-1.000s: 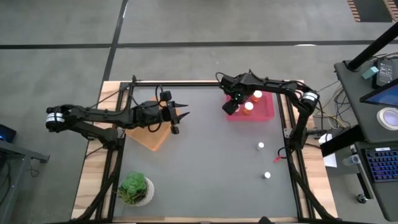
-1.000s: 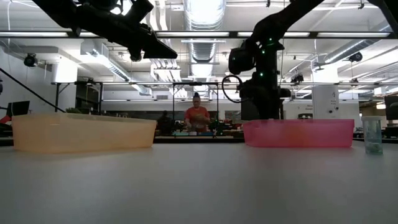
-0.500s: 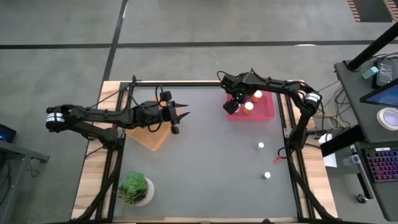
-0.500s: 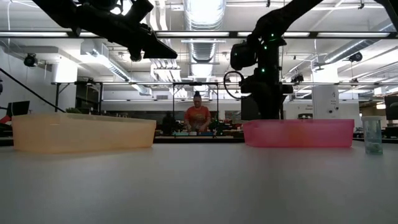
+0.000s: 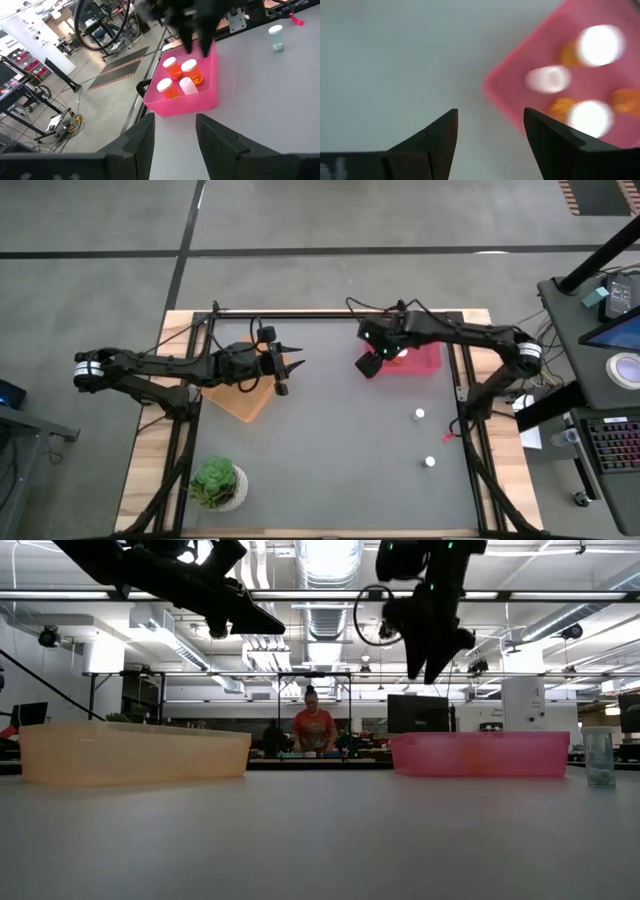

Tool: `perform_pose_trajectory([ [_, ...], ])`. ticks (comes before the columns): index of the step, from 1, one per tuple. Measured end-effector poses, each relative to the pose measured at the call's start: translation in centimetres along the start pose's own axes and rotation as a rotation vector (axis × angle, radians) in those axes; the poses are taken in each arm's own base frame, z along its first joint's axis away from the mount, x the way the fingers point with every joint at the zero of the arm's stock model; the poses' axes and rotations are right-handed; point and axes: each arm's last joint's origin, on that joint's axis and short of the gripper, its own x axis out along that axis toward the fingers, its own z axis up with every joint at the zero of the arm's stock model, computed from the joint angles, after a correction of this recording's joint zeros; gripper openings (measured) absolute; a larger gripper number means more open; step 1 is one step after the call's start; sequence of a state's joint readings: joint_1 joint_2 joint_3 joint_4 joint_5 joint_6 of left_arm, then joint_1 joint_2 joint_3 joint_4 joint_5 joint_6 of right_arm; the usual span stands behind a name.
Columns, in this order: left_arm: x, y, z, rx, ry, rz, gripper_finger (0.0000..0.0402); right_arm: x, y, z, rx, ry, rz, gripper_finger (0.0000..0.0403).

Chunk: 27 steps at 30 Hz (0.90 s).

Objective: Pick and place medicine bottles into bin by pill shape (circle, oval)
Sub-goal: Put the blue tablet bottle into the orange bin

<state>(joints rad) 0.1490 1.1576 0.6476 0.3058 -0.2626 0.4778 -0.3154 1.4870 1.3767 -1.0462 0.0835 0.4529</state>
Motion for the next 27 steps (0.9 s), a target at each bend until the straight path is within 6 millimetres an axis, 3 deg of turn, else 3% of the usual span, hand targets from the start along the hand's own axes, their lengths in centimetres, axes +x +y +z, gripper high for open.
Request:
perform_pose_trajectory([
  [8, 0.0, 0.0, 0.0, 0.0, 0.0, 0.0, 0.0128, -1.9, 4.6, -3.6, -0.004, 0.079, 0.168, 0.0219],
  [14, 0.0, 0.0, 0.0, -0.001, 0.0, 0.0, 0.0128, -1.4, 6.2, -6.7, 0.025, 0.258, 0.111, 0.0219],
  [20, 0.0, 0.0, 0.0, -0.001, 0.0, 0.0, 0.0128, -0.2, 5.7, -10.1, 0.08, 0.405, 0.007, 0.0219],
  [27, 0.0, 0.0, 0.0, -0.002, 0.0, 0.0, 0.0128, 1.3, 3.0, -13.4, 0.166, 0.475, -0.088, 0.0219],
])
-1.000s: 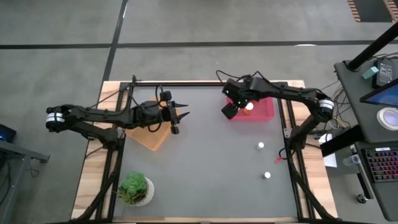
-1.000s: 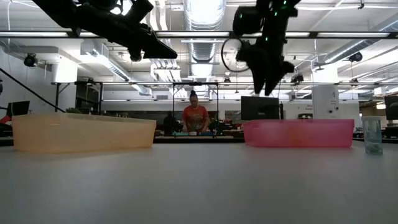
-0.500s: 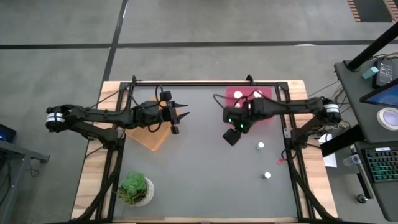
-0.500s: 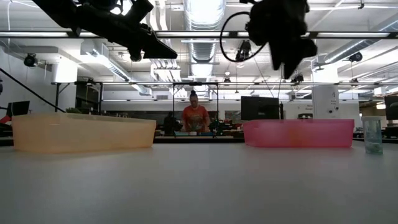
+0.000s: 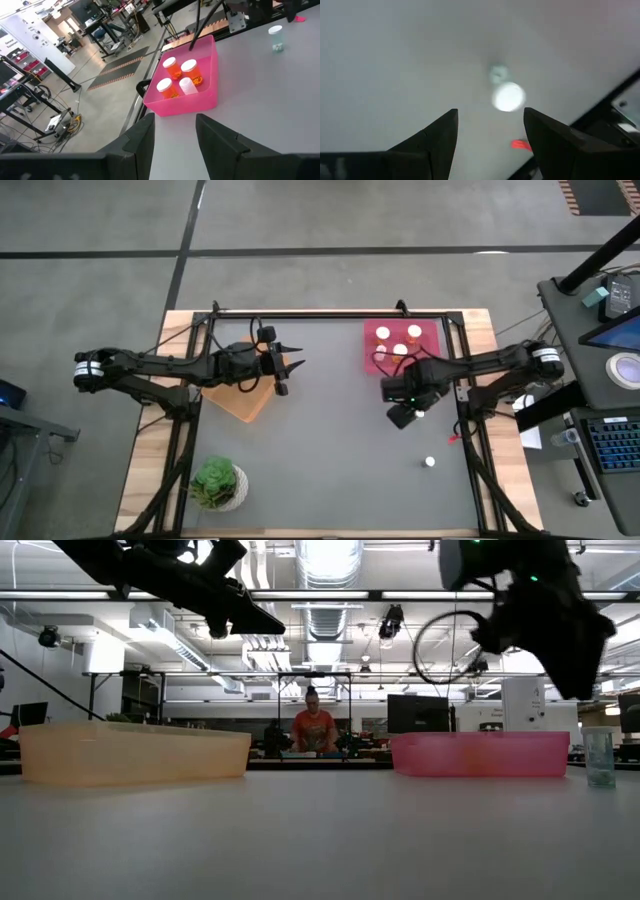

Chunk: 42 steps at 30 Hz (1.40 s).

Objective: Pick and place medicine bottles into bin by pill shape (circle, oval)
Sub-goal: Put the blue tablet bottle into the orange bin

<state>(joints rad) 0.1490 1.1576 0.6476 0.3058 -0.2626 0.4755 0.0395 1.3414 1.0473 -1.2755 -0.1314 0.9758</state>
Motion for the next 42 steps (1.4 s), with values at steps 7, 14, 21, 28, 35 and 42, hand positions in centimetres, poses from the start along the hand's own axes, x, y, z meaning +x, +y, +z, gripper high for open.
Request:
perform_pose_trajectory([
  [7, 0.0, 0.0, 0.0, -0.001, 0.0, 0.0, 0.0128, 2.2, -3.1, -1.7, 0.094, 0.021, -0.035, 0.0219],
  [14, 0.0, 0.0, 0.0, -0.001, 0.0, 0.0, 0.0128, 2.9, -3.8, -2.1, 0.133, -0.051, 0.088, 0.0219],
  [21, 0.0, 0.0, 0.0, 0.0, 0.0, 0.0, 0.0128, 3.2, -3.3, -1.7, 0.159, -0.078, 0.13, 0.0219],
  [28, 0.0, 0.0, 0.0, 0.0, 0.0, 0.0, 0.0128, 4.3, -2.8, -1.1, 0.167, -0.064, 0.062, 0.0214],
  [35, 0.0, 0.0, 0.0, 0.0, 0.0, 0.0, 0.0128, 4.4, -2.8, -1.1, 0.168, -0.061, 0.055, 0.0155],
  [42, 0.0, 0.0, 0.0, 0.0, 0.0, 0.0, 0.0128, 4.4, -2.8, -1.1, 0.169, -0.06, 0.055, 0.0108],
])
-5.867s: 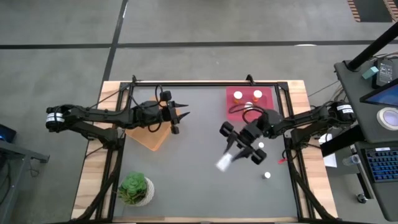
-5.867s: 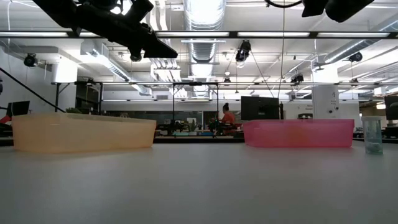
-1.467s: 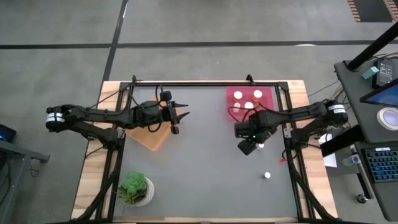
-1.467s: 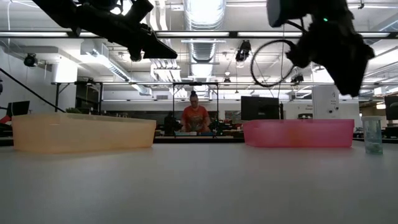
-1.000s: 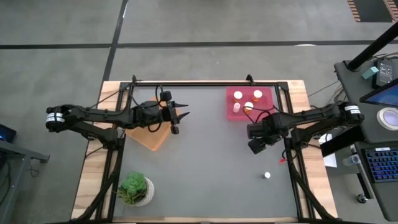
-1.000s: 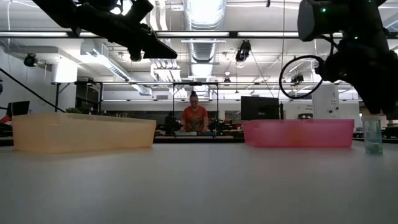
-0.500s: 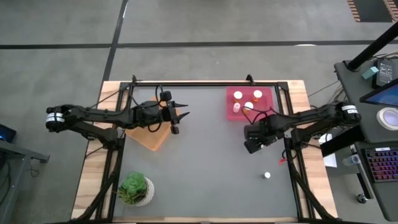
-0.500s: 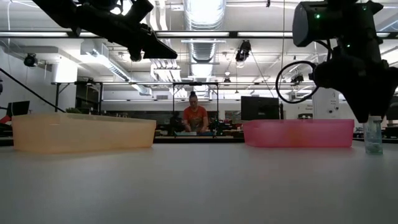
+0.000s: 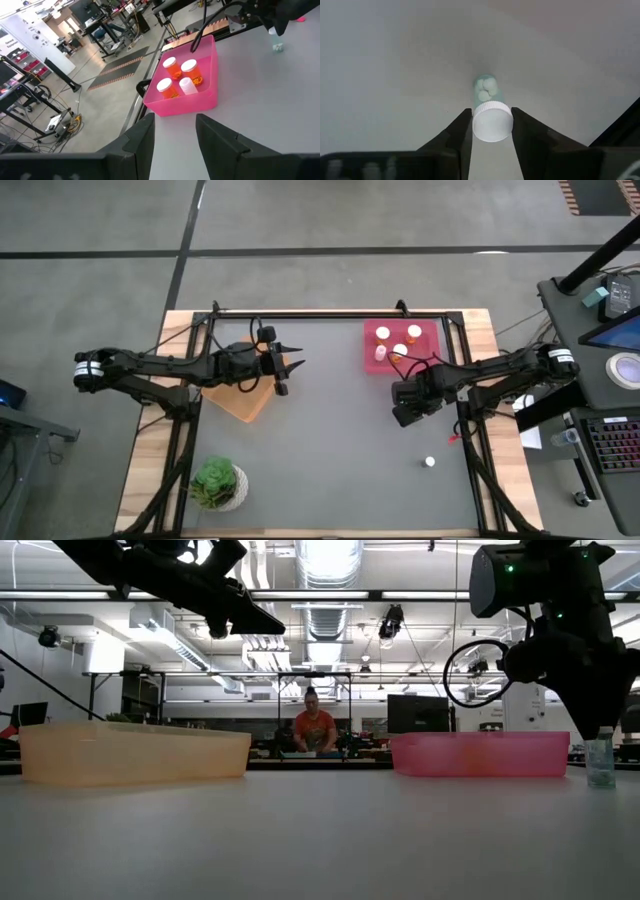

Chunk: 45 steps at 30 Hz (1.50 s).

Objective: Pick and place medicine bottles into bin by pill shape (circle, oval)
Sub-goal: Put the blue tablet bottle into the orange bin

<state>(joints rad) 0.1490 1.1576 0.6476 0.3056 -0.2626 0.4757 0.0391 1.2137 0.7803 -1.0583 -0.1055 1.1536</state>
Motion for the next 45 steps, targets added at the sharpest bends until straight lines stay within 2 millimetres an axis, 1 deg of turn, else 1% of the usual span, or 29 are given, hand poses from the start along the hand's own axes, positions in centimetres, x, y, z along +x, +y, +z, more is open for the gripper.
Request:
perform_pose_trajectory([
  [6, 0.0, 0.0, 0.0, 0.0, 0.0, 0.0, 0.0128, -0.2, 0.1, 0.0, 0.014, -0.003, 0.007, 0.0119],
  [12, 0.0, 0.0, 0.0, 0.0, 0.0, 0.0, 0.0128, -1.5, 1.3, 0.4, 0.026, -0.025, 0.057, 0.0115],
  [15, 0.0, 0.0, 0.0, 0.0, -0.002, 0.001, 0.0128, -2.0, 2.7, 1.0, 0.0, -0.038, 0.084, 0.0112],
  [18, 0.0, 0.0, 0.0, -0.001, -0.003, 0.002, 0.0128, -2.2, 4.6, 1.8, -0.056, -0.044, 0.091, 0.0114],
  [26, 0.0, 0.0, 0.0, 0.0, 0.0, 0.0, 0.0128, -2.6, 10.7, 4.5, -0.296, -0.058, 0.09, 0.0115],
  [31, 0.0, 0.0, 0.0, 0.0, 0.0, 0.0, 0.0128, -2.6, 13.7, 5.8, -0.41, -0.066, 0.09, 0.0115],
  [37, 0.0, 0.0, 0.0, 0.001, 0.0, 0.0, 0.0128, -2.0, 15.7, 6.8, -0.496, -0.051, 0.063, 0.0115],
  [41, 0.0, 0.0, 0.0, 0.001, 0.0, 0.0, 0.0128, -1.7, 16.2, 7.1, -0.522, -0.04, 0.047, 0.0115],
  [45, 0.0, 0.0, 0.0, 0.001, 0.0, 0.0, 0.0128, -1.4, 16.2, 7.1, -0.521, -0.033, 0.037, 0.0115],
])
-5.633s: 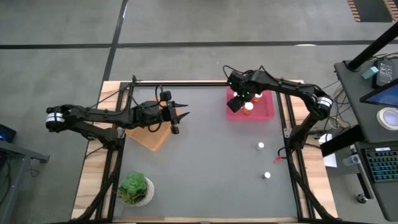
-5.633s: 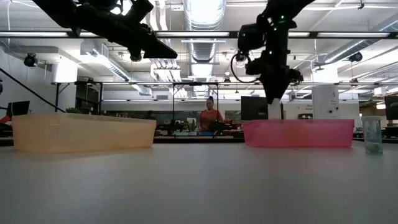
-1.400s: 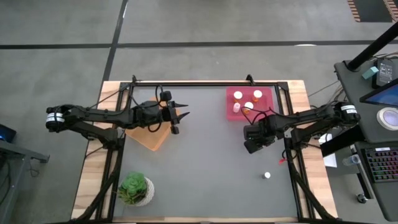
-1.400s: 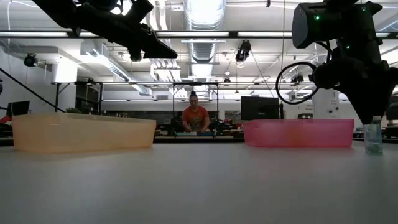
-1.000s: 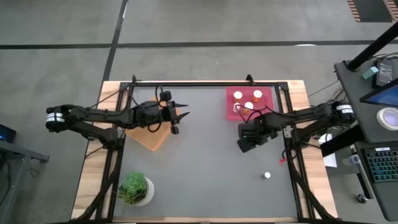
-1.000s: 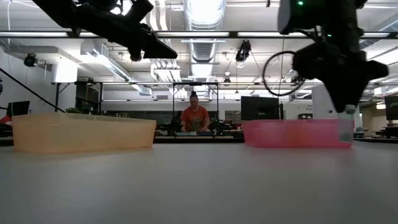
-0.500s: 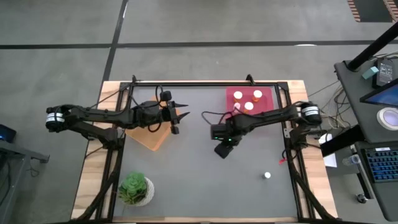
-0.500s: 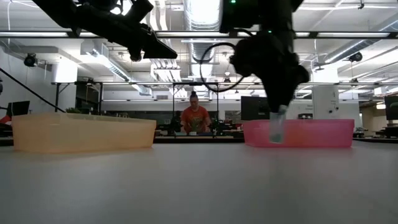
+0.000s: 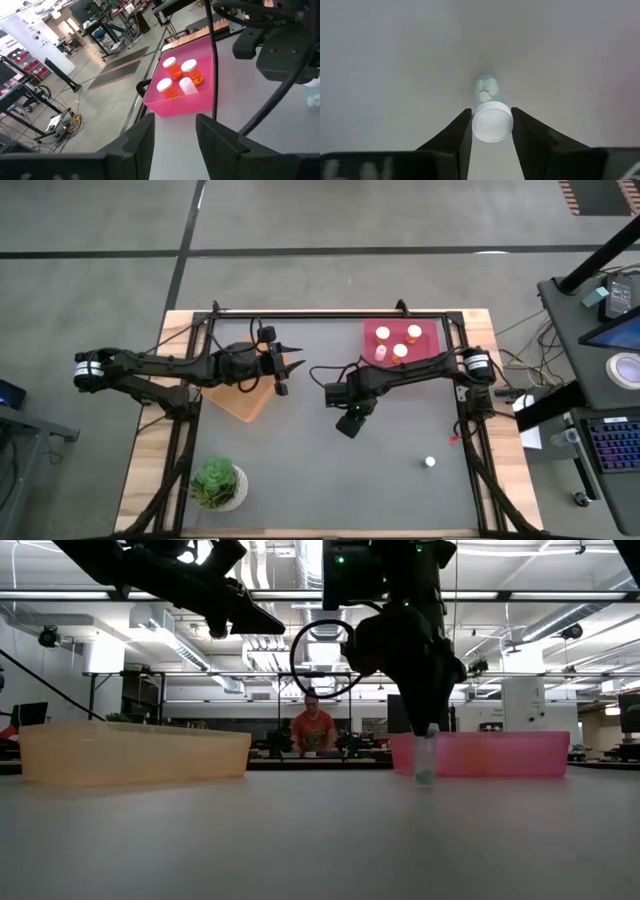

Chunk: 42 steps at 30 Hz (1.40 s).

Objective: Pick and place medicine bottles into bin by pill shape (circle, oval)
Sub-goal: Put the blue tablet bottle into the orange bin

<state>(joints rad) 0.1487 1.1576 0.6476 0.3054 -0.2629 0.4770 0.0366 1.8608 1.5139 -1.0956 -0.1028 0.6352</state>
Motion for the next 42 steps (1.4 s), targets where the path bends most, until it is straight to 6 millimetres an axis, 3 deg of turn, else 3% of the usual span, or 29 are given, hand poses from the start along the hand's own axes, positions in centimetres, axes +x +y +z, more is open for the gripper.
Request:
perform_pose_trajectory([
  [7, 0.0, 0.0, 0.0, 0.0, 0.0, 0.0, 0.0128, 0.1, 0.0, 0.0, -0.005, -0.001, -0.002, 0.0128],
  [21, 0.0, 0.0, 0.0, 0.0, 0.0, 0.0, 0.0128, -0.2, -0.2, -0.2, -0.029, -0.007, -0.033, 0.021],
  [33, 0.0, 0.0, 0.0, 0.0, 0.0, 0.001, 0.0128, -4.6, -1.4, -1.9, -0.201, -0.186, -0.072, 0.0206],
  [42, 0.0, 0.0, 0.0, -0.001, -0.001, 0.0, 0.0128, -5.0, -3.7, -5.3, -0.341, -0.408, 0.034, 0.0189],
])
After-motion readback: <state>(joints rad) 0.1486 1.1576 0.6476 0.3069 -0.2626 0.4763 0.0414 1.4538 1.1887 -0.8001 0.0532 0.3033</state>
